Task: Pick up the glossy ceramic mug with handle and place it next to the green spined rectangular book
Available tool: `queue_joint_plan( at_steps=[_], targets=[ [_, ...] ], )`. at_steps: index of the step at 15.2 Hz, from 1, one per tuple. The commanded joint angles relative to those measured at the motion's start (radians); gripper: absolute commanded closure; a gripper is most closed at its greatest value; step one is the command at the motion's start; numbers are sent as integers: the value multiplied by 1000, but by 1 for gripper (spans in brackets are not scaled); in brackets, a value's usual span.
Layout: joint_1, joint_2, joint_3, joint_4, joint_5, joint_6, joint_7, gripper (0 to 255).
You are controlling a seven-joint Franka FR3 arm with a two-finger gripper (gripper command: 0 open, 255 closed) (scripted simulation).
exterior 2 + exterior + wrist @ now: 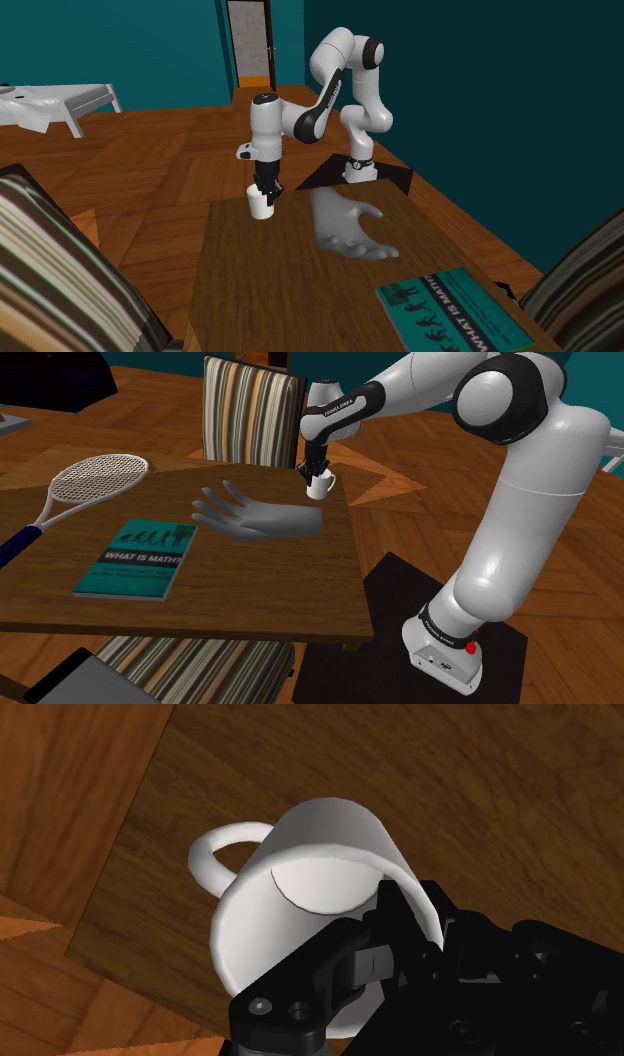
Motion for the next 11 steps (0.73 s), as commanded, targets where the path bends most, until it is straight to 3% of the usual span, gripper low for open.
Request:
queue_joint_plan(
  at_steps=[1,11],
  targets=[
    [0,0,0,0,0,0,0,255],
    [2,-60,-1,60,-5,-120,-1,255]
  ],
)
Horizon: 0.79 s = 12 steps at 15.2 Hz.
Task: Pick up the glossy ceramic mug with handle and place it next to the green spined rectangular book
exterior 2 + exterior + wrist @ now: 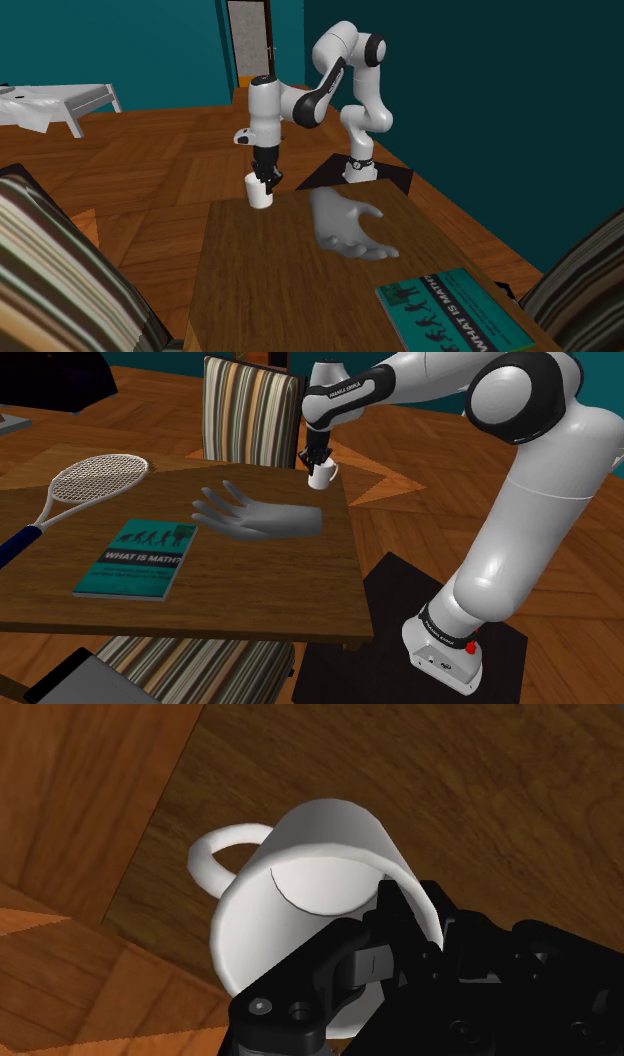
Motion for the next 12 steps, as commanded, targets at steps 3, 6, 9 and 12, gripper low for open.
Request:
queue_joint_plan(
  at_steps=[3,6,9,12],
  targets=[
    [1,-19,0,32,-1,-51,-1,255],
    [1,-32,0,57,-2,-89,-1,255],
    [2,-43,0,83,-3,-126,-2,255],
    [2,-52,0,112,-3,-164,-3,255]
  ],
)
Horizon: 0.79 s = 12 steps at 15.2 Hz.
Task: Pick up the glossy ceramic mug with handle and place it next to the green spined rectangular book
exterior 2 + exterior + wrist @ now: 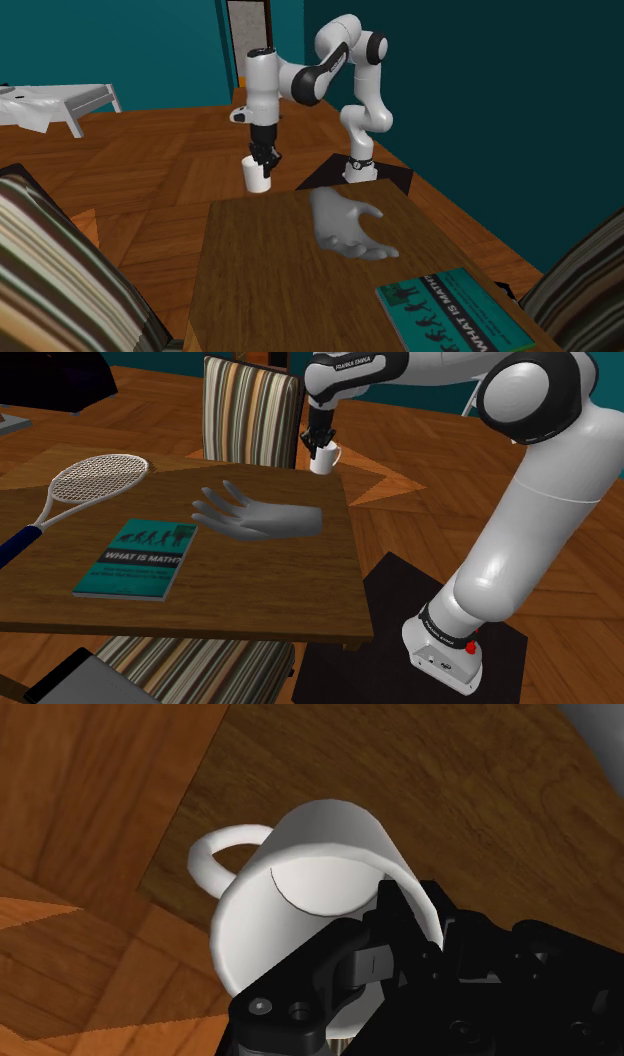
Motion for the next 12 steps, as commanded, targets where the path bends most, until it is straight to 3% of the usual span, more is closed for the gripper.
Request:
queue_joint_plan(
  at_steps=[1,12],
  targets=[
    [1,-9,0,17,-1,-26,0,255],
    [14,-38,9,111,-4,-150,18,255]
  ],
)
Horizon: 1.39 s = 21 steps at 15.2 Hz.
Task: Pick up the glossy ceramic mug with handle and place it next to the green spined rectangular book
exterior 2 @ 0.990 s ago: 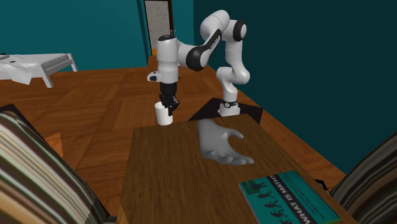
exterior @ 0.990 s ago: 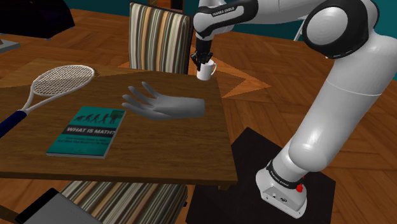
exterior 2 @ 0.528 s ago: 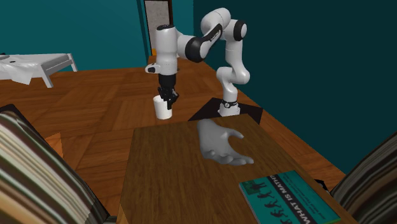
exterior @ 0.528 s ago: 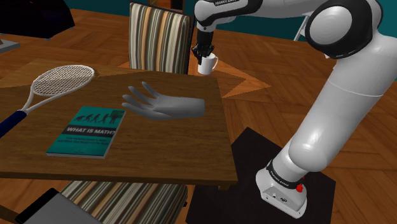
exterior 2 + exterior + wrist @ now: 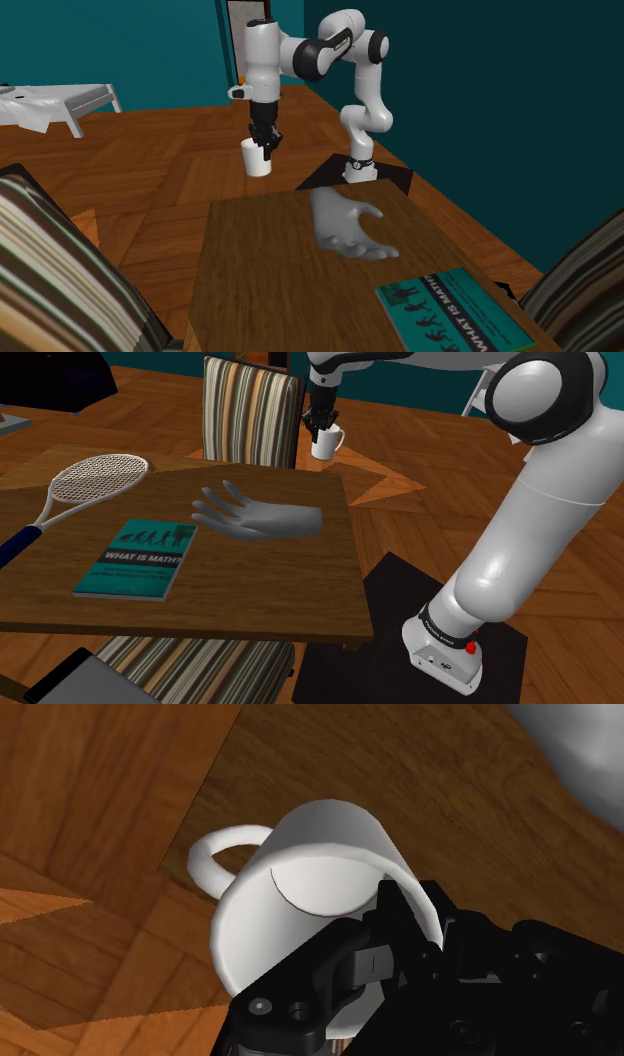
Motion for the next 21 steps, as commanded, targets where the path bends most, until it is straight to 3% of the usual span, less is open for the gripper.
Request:
queue_joint_plan(
  at_steps=[1,11,21],
  targets=[
    [19,-20,14,-23,-5,1,34,255],
    [140,-100,121,-118,-23,4,267,255],
    [259,-83,236,-93,-33,-20,502,255]
  ],
)
